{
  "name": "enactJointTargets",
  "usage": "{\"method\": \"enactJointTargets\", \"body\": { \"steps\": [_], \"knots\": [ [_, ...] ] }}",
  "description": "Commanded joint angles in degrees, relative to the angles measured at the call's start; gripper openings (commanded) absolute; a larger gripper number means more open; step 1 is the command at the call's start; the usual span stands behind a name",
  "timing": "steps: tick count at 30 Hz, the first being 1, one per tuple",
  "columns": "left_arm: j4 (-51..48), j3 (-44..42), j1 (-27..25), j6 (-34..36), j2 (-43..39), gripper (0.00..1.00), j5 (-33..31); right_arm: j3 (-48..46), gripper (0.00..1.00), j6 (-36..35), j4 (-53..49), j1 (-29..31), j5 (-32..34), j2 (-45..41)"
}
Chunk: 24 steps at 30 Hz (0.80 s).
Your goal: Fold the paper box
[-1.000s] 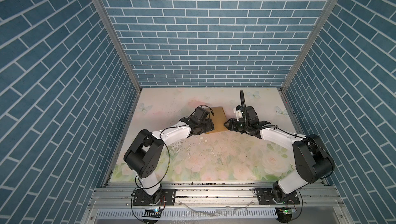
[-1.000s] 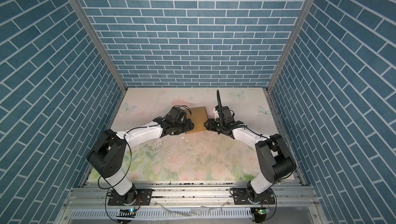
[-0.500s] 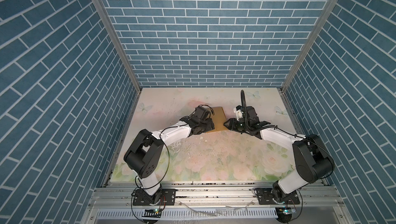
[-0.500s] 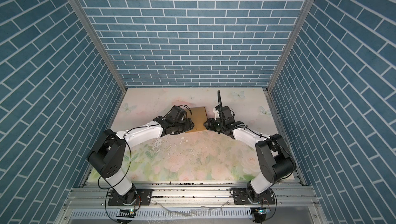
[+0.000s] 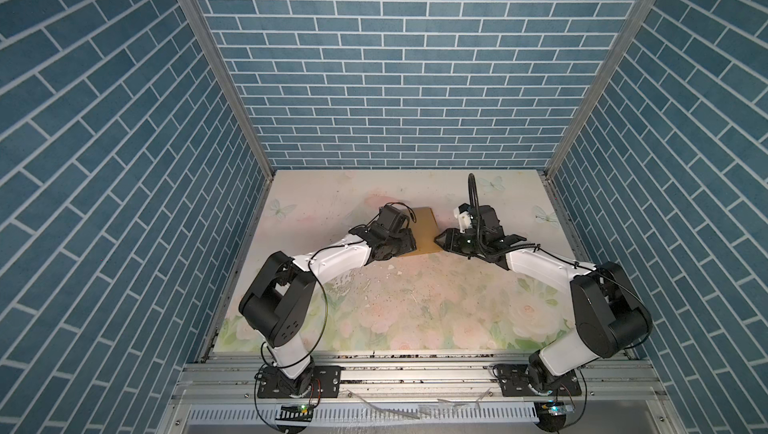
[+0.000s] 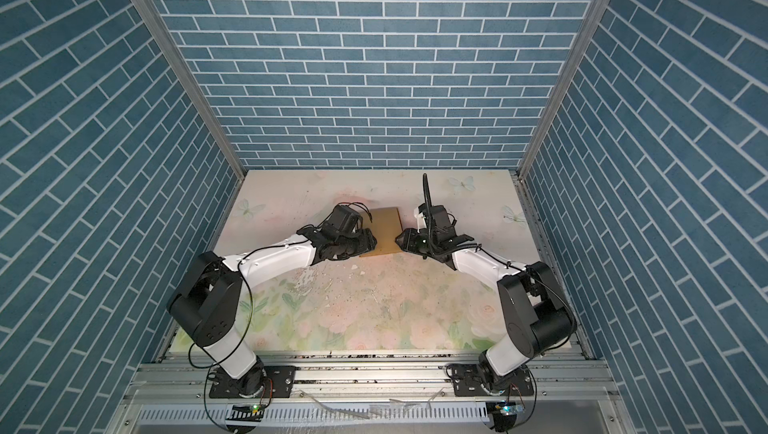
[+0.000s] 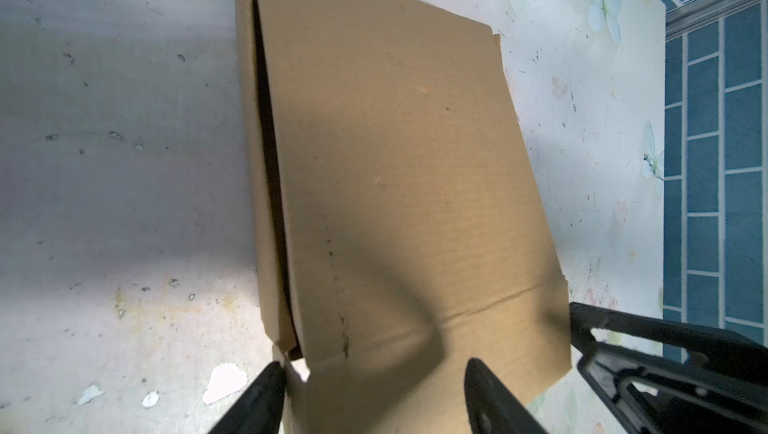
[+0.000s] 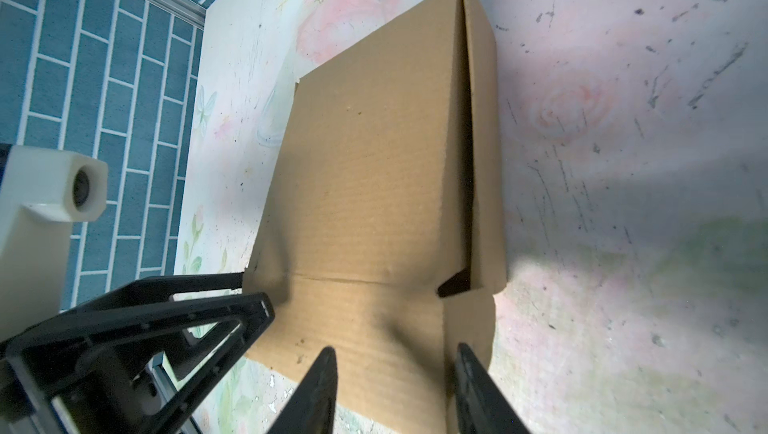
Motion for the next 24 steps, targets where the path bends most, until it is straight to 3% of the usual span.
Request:
{"method": "enactJointTargets", "body": {
  "steps": [1,24],
  "knots": [
    [0.6,1.8,-1.0,-0.2,-1.7,0.70,1.0,-0.5,0.46,1.5,-0.5,0.5,-2.5,-1.7],
    [2.4,0.3,-2.7,-2.0,-0.7,0.70,0.6,-1.4,0.44,1.5,-2.1,0.9,-2.8,-0.7]
  ]
}}
